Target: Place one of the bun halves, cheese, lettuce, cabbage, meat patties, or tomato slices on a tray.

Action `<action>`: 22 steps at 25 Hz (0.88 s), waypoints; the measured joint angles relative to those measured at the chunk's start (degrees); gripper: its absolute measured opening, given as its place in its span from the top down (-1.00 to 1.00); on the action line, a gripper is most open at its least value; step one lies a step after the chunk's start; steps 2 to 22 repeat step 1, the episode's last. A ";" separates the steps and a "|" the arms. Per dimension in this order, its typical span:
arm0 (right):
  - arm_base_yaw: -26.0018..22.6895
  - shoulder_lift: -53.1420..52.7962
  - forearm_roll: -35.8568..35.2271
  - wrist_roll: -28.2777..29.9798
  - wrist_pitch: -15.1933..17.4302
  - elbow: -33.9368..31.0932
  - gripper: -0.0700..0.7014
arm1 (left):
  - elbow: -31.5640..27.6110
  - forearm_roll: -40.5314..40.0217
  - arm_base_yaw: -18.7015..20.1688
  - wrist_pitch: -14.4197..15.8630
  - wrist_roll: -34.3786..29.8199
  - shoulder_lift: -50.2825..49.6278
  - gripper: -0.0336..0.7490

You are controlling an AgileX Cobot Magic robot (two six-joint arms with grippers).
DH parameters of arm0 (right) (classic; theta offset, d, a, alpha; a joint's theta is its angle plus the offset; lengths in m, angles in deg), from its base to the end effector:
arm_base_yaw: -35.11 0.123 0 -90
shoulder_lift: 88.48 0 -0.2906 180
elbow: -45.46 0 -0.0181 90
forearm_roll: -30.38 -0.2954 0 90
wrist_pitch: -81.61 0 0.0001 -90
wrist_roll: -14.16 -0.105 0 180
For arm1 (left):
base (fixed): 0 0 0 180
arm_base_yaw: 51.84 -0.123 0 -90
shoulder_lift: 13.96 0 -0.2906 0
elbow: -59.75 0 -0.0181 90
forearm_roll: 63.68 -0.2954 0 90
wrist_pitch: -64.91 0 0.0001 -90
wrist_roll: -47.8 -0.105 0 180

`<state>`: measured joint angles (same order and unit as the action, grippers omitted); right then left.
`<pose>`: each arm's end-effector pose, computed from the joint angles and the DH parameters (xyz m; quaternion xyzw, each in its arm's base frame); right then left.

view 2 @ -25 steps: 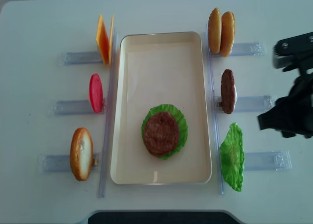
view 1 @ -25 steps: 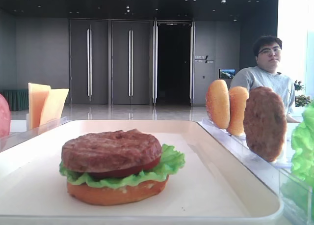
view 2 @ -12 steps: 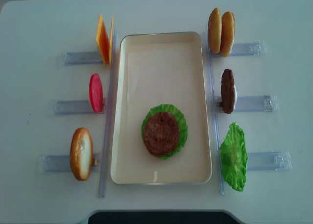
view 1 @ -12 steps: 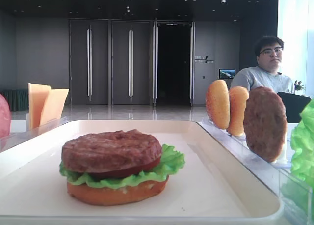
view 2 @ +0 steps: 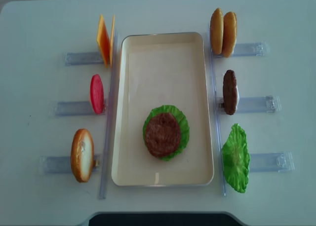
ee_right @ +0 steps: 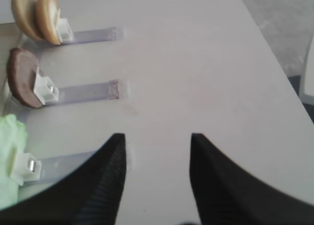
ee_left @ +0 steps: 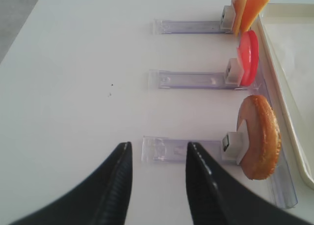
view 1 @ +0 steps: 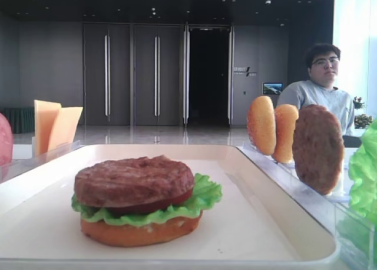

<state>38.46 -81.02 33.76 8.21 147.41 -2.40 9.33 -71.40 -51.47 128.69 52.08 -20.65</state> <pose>0.0345 -0.0036 0.2895 0.0224 0.8702 0.0106 0.4921 0.0393 0.0124 0.2792 -0.0335 0.8673 0.0472 0.4945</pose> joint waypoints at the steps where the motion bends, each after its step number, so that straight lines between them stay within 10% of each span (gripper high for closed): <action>1: 0.00 -0.13 -0.39 0.65 -0.15 -0.11 0.05 | 0.00 0.00 0.00 0.00 0.00 0.00 0.19; 22: 0.00 -0.13 -0.39 0.65 -0.15 -0.11 0.05 | 0.00 0.00 0.00 0.00 0.00 0.00 0.19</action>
